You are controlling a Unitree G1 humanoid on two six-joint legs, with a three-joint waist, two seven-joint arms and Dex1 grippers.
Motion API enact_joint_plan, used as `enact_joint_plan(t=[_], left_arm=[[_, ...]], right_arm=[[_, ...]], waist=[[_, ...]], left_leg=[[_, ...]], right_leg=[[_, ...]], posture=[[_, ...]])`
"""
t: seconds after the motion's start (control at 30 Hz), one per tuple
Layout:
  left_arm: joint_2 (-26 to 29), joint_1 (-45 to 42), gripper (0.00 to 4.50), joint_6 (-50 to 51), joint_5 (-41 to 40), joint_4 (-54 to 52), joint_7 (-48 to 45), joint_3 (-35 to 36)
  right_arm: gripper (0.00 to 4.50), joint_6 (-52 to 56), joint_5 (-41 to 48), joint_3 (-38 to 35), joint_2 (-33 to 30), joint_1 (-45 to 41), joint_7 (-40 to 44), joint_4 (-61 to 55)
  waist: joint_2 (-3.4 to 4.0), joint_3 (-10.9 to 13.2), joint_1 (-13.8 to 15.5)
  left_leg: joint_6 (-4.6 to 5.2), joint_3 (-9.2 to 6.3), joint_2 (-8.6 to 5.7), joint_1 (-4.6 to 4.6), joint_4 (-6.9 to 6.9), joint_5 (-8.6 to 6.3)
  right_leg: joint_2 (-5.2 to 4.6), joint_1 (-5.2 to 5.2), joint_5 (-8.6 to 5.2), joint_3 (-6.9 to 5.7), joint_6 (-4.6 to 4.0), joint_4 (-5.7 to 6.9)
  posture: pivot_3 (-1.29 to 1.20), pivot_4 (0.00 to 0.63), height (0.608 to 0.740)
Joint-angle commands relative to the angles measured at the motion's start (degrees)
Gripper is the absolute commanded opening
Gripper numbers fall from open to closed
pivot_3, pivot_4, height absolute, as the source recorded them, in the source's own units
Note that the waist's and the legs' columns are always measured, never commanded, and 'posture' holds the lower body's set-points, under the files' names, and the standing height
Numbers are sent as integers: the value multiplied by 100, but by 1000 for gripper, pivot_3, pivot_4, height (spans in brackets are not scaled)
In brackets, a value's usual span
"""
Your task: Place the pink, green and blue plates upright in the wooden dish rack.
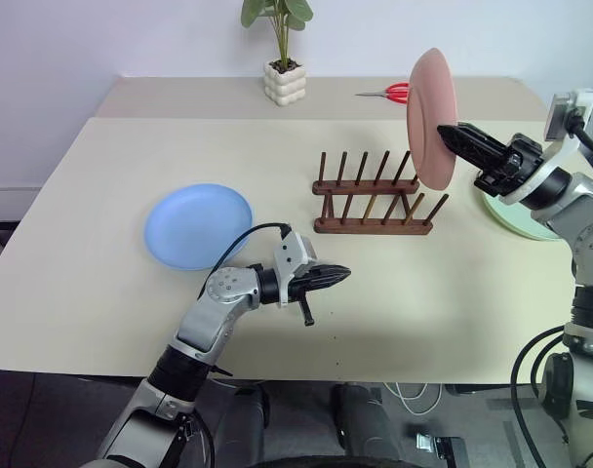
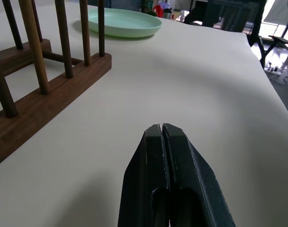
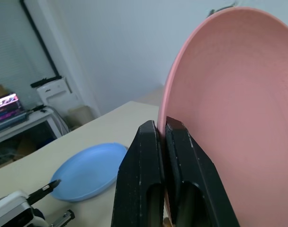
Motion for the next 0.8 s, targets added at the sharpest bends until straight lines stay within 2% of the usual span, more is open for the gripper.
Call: enact_joint_plan(t=[0.03,0.3,0.73,0.8], left_arm=[[21,15,0,-30,-90,-259,11,129],[-38,-1,0,-221,-82,-251,130,227],[-36,-2,0,-232,-49,-254,162,231],[-38,6,0,-230,-50,-255,167,229]], right_arm=[[37,47,217,-321,31,-189,4,59],[37,541,696,-774,118,-238,-140,498],[37,491,526,-825,175,-32,-72,857],[676,366,422,-841,182,-40,-164,905]], waist=[[0,0,-1],[0,0,0],[1,-1,-4],[1,0,-4]], left_leg=[[0,0,0,0,-1,0],[0,0,0,-1,0,0],[0,1,0,-2,0,0],[0,1,0,-2,0,0]], right_leg=[[0,0,0,0,0,0],[0,-1,0,0,0,0],[1,-1,0,1,1,0],[1,-1,0,1,1,0]], posture=[[0,150,730],[0,150,730],[0,150,730],[0,150,730]])
